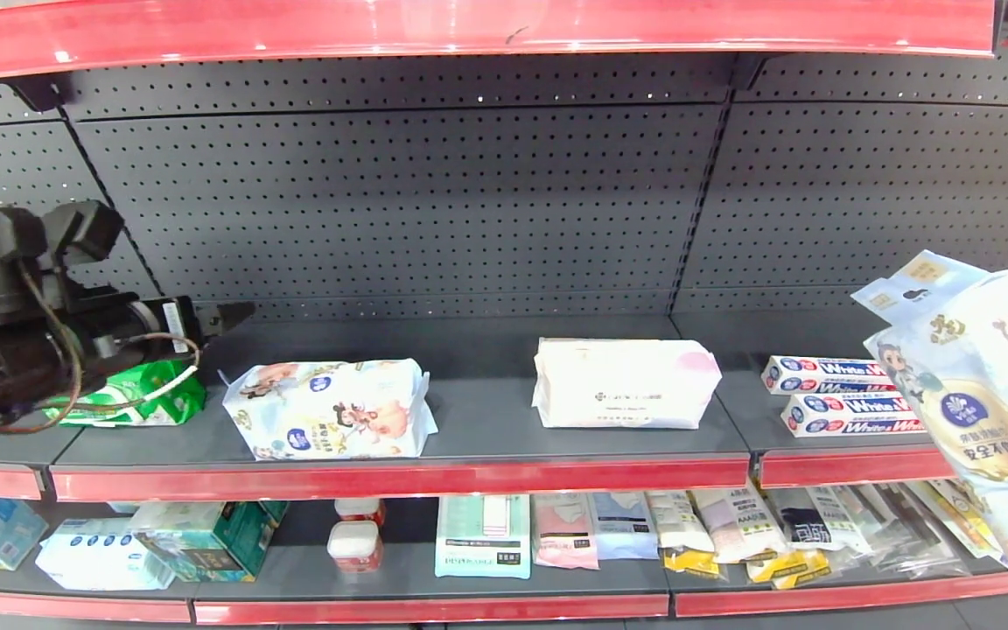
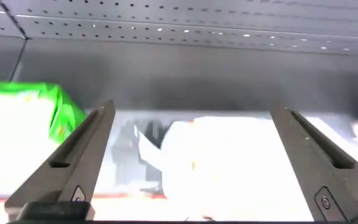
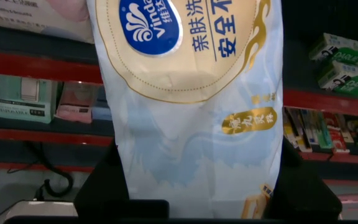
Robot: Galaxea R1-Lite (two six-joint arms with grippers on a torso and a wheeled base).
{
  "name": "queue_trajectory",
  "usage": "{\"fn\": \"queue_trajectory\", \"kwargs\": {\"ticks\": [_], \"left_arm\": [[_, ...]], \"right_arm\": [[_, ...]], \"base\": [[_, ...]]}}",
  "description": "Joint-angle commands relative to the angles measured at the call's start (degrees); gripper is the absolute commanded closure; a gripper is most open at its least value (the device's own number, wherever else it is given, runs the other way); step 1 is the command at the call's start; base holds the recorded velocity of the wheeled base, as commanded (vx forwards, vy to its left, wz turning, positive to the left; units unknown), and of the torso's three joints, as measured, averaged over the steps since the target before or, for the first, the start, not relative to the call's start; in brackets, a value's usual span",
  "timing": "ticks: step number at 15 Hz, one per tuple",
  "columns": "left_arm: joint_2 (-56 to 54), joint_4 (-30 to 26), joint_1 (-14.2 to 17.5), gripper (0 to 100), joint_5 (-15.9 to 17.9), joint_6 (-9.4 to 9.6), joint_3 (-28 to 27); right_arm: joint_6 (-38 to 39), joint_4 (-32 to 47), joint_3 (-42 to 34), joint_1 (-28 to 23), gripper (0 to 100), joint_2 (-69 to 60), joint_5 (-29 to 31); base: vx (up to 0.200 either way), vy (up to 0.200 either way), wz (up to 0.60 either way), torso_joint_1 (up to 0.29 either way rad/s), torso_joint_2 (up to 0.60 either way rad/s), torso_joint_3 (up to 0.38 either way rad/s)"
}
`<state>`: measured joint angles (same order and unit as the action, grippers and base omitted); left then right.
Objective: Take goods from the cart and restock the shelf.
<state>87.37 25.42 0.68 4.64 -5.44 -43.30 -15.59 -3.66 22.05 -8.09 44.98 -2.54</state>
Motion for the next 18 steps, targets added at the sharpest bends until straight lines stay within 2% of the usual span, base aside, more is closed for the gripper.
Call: {"fn": "queue_trajectory", "kwargs": {"ticks": [1, 2, 3, 5, 8, 10, 12, 13, 16, 18], "left_arm": [[-11.4, 0.1, -0.2, 0, 1.7, -0.01, 6.6], [-19.0, -0.3, -0.3, 0, 3.0, 0.08, 11.9], [-22.4, -0.3, -0.3, 0, 3.3, 0.08, 14.6], [-28.4, -0.3, -0.3, 0, 3.4, 0.08, 19.0], [-35.9, -0.6, -0.4, 0, 6.6, 0.16, 22.8], [-47.6, -8.2, -0.4, 0, 9.7, 0.08, 24.9], [-58.1, -21.4, -0.4, 0, 11.4, 0.52, 24.1], [-62.1, -26.9, -0.4, 0, 11.4, 1.48, 23.3], [-68.6, -33.2, -0.4, 0, 11.4, 1.83, 23.4], [-69.4, -33.9, -0.4, 0, 11.4, 1.83, 23.5]], "right_arm": [[-0.2, 0.0, 0.1, 0.2, 100, -0.3, 0.0], [-1.4, 0.0, 0.2, 1.2, 100, -1.0, -0.1], [-1.4, 0.0, -0.2, 1.4, 100, -1.3, -0.1], [-1.4, 0.0, -0.8, 1.4, 100, -1.6, -1.1], [-1.9, 0.0, -0.9, 1.5, 100, -2.1, -2.8], [-2.9, 0.0, -0.9, 2.1, 100, -2.4, -2.8], [-4.0, 0.0, -0.8, 2.2, 100, -2.8, -2.9], [-4.1, 0.0, -0.7, 2.2, 100, -2.5, -2.9], [-4.2, 0.0, -0.4, 2.3, 100, -2.1, -2.9], [-4.4, 0.0, -0.2, 3.1, 100, -2.1, -2.9]], "base": [[0.0, 0.0, 0.0, 0.0, 0.0, 0.0], [0.0, 0.0, 0.0, 0.0, 0.0, 0.0], [0.0, 0.0, 0.0, 0.0, 0.0, 0.0], [0.0, 0.0, 0.0, 0.0, 0.0, 0.0], [0.0, 0.0, 0.0, 0.0, 0.0, 0.0], [0.0, 0.0, 0.0, 0.0, 0.0, 0.0], [0.0, 0.0, 0.0, 0.0, 0.0, 0.0], [0.0, 0.0, 0.0, 0.0, 0.0, 0.0], [0.0, 0.0, 0.0, 0.0, 0.0, 0.0], [0.0, 0.0, 0.0, 0.0, 0.0, 0.0]]}}
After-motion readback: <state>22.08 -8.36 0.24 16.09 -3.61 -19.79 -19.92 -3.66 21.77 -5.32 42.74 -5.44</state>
